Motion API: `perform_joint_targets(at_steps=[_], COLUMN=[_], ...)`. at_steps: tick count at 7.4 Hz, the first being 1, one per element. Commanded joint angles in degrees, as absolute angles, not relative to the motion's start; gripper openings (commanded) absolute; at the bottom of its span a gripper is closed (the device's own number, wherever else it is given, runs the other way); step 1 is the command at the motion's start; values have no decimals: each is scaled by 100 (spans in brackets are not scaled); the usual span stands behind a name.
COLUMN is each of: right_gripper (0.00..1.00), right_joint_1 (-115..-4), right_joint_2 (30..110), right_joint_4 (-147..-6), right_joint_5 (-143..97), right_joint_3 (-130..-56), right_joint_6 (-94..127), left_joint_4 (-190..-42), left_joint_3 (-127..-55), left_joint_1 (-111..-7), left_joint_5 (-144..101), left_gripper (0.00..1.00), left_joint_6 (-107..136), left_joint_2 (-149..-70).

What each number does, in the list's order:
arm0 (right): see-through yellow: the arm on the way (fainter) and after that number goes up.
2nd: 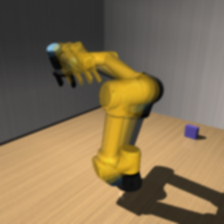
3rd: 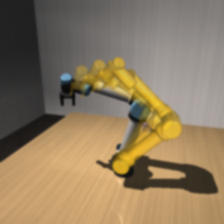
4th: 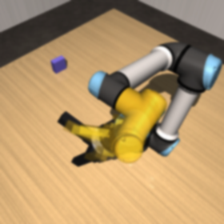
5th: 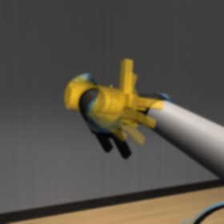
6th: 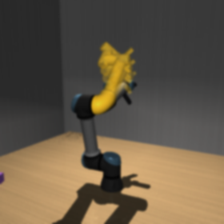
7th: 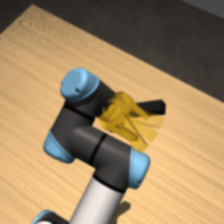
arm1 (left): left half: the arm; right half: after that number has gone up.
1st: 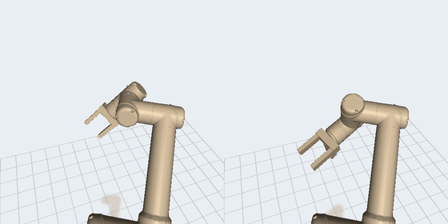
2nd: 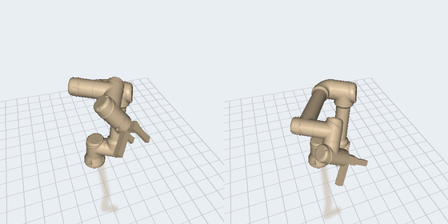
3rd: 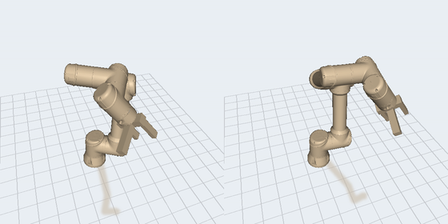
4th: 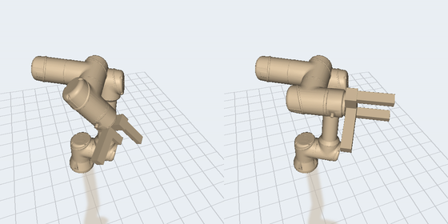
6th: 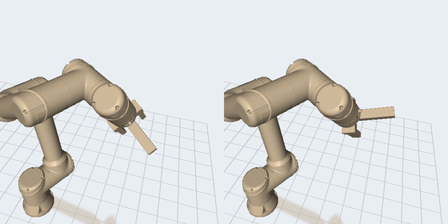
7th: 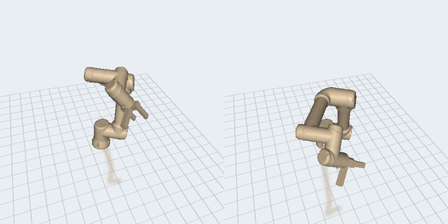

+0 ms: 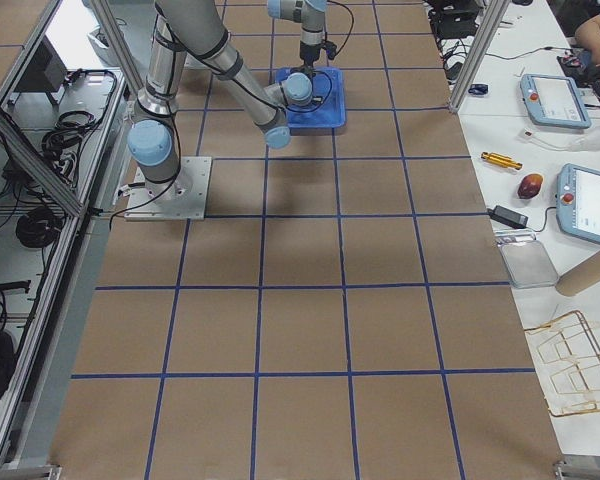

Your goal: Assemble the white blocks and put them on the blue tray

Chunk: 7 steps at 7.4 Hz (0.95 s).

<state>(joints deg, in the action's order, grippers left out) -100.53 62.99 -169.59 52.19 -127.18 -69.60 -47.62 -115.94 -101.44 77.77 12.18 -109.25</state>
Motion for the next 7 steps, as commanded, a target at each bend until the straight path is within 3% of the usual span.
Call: perform_joint_targets(at_steps=[1,5,7], right_gripper=[0,0,8], right_joint_1=[-10055,-10055,-10055], right_joint_2=[6302,6293,6293], right_joint_4=[-16945,-16945,-16928], right_joint_5=[5212,5221,5229], right_joint_3=[-12718,-12709,-12709], right_joint_6=[-6926,-6917,-6917], left_joint_4=[-4755,-4755,-4764], left_joint_3=[-11593,-11601,-11601], left_joint_1=[-10151,-10143,-10151], left_joint_5=[7770,7770,7770], left_gripper=[0,0,0], left_joint_6=[1222,1222,1222], left_joint_2=[-10925,-10925,-10925])
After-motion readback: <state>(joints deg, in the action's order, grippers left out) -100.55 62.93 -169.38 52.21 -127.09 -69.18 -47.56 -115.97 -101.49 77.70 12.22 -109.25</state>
